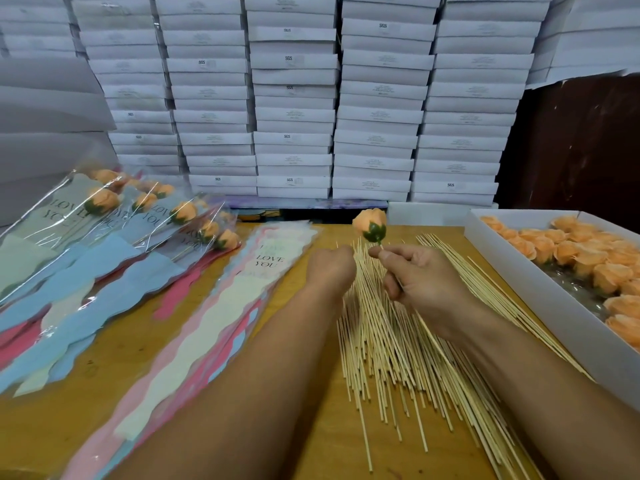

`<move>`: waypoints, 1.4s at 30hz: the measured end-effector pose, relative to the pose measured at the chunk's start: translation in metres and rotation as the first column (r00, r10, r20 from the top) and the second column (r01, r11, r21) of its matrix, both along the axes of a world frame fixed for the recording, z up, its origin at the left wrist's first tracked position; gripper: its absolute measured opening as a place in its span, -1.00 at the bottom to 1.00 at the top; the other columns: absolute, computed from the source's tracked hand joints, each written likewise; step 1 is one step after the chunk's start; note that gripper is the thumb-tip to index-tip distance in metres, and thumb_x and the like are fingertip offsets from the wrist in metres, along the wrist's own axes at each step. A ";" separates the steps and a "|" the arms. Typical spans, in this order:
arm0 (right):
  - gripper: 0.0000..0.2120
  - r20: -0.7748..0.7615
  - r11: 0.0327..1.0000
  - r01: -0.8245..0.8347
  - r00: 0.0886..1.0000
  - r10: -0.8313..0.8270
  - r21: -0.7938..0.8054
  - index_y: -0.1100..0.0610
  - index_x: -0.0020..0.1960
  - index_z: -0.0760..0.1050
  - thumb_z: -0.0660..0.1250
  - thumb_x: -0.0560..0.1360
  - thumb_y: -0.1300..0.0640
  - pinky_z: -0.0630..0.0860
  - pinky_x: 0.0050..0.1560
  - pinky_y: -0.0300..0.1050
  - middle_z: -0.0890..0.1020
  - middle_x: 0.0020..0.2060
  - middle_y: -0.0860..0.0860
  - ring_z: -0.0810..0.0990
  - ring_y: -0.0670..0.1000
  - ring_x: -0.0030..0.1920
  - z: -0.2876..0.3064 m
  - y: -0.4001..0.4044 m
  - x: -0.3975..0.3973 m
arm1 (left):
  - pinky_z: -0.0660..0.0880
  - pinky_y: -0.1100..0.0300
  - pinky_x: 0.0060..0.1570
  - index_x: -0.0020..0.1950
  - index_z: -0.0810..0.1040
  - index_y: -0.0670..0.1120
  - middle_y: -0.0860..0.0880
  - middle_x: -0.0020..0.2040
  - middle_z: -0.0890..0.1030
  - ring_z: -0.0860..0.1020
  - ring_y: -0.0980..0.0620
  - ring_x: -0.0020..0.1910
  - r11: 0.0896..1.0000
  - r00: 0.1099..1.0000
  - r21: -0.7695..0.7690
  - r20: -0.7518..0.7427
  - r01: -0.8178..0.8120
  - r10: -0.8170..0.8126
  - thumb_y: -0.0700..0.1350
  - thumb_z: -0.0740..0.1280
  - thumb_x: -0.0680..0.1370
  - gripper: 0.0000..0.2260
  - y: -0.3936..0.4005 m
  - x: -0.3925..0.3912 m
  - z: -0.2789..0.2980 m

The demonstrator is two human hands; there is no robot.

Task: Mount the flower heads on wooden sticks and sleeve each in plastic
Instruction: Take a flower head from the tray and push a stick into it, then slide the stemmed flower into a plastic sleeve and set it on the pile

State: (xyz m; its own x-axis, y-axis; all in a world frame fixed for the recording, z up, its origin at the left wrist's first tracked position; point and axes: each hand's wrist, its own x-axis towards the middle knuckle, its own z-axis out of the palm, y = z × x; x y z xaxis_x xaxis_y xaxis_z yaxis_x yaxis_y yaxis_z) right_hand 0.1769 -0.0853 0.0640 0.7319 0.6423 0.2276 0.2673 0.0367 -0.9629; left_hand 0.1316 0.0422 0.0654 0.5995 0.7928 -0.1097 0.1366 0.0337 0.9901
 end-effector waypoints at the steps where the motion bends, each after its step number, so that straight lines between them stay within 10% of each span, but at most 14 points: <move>1: -0.82 -0.006 1.000 0.009 1.000 -0.009 0.002 0.03 0.16 0.60 0.23 0.68 0.12 0.35 -0.47 -0.30 0.48 -0.54 -0.05 0.42 -0.15 -0.53 0.000 0.000 0.001 | 0.51 0.12 -0.10 0.09 0.47 -0.16 -0.14 0.03 0.55 0.53 -0.05 -0.08 0.988 0.993 0.143 -0.109 0.058 -0.042 -0.08 0.22 0.64 -0.85 0.007 0.000 0.003; 6: -0.83 -0.015 1.000 0.004 1.000 -0.004 -0.002 0.01 0.16 0.59 0.23 0.68 0.12 0.34 -0.52 -0.37 0.49 -0.53 -0.05 0.42 -0.16 -0.52 -0.001 -0.001 0.005 | 0.53 0.01 0.02 0.04 0.56 -0.26 -0.22 0.04 0.63 0.60 -0.18 0.07 0.641 0.828 0.631 -0.561 0.437 -0.012 -0.23 0.20 0.64 -0.83 0.062 -0.019 0.015; 12: -0.83 0.019 0.999 0.007 1.000 -0.006 -0.044 -0.03 0.16 0.59 0.23 0.68 0.10 0.39 -0.30 -0.17 0.51 -0.51 -0.06 0.46 -0.16 -0.47 -0.005 0.000 0.009 | 0.16 -0.03 0.52 0.59 0.18 -0.16 -0.17 0.59 0.21 0.15 -0.14 0.57 0.437 0.682 0.653 -0.722 0.619 0.114 0.04 0.07 0.71 -0.51 0.137 -0.062 -0.011; 20: -0.83 0.011 0.999 -0.003 1.000 0.003 -0.050 -0.02 0.14 0.59 0.23 0.68 0.12 0.37 -0.49 -0.35 0.50 -0.52 -0.06 0.46 -0.18 -0.50 -0.006 0.000 0.010 | 0.09 -0.14 0.53 0.53 0.33 -0.09 -0.06 0.58 0.27 0.07 -0.03 0.61 0.442 0.688 0.634 -0.724 0.635 0.050 0.08 -0.09 0.72 -0.53 0.149 -0.077 -0.039; 26: -0.83 0.017 0.998 -0.002 1.000 0.004 -0.062 -0.03 0.16 0.58 0.23 0.68 0.11 0.36 -0.51 -0.36 0.52 -0.51 -0.04 0.46 -0.16 -0.49 -0.008 0.000 0.010 | 0.30 -0.04 0.37 0.02 0.53 -0.05 -0.06 0.16 0.59 0.30 -0.07 0.47 0.388 0.737 0.712 -0.667 0.585 0.113 0.02 -0.04 0.72 -0.62 0.143 -0.081 -0.035; 29: -0.82 -0.010 0.998 -0.010 1.000 0.009 -0.058 0.01 0.15 0.59 0.23 0.68 0.13 0.36 -0.53 -0.36 0.54 -0.51 -0.01 0.47 -0.15 -0.51 -0.008 0.001 0.011 | 0.41 -0.02 0.13 -0.23 0.38 -0.02 -0.07 -0.18 0.50 0.47 -0.11 0.06 0.368 0.766 0.751 -0.627 0.547 0.141 -0.03 0.00 0.71 -0.65 0.141 -0.081 -0.030; 42: -0.81 -0.213 0.994 -0.034 0.977 0.011 -0.102 0.10 0.18 0.46 0.10 0.70 0.11 0.28 -0.60 -0.21 0.54 -0.52 0.05 0.38 -0.04 -0.59 -0.006 0.002 0.008 | 0.47 0.02 -0.14 -0.17 0.42 -0.07 -0.08 -0.24 0.48 0.50 -0.14 -0.18 0.329 0.831 0.802 -0.551 0.499 0.081 -0.02 0.03 0.72 -0.66 0.058 -0.082 0.020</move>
State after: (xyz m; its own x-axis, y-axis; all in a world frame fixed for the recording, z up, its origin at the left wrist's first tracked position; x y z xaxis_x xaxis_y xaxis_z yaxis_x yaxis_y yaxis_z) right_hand 0.1845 -0.0836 0.0581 0.7414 0.6711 -0.0002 0.0575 -0.0637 -0.9963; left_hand 0.0499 0.1006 0.0851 0.8669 0.4126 0.2797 0.3741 -0.9093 0.1819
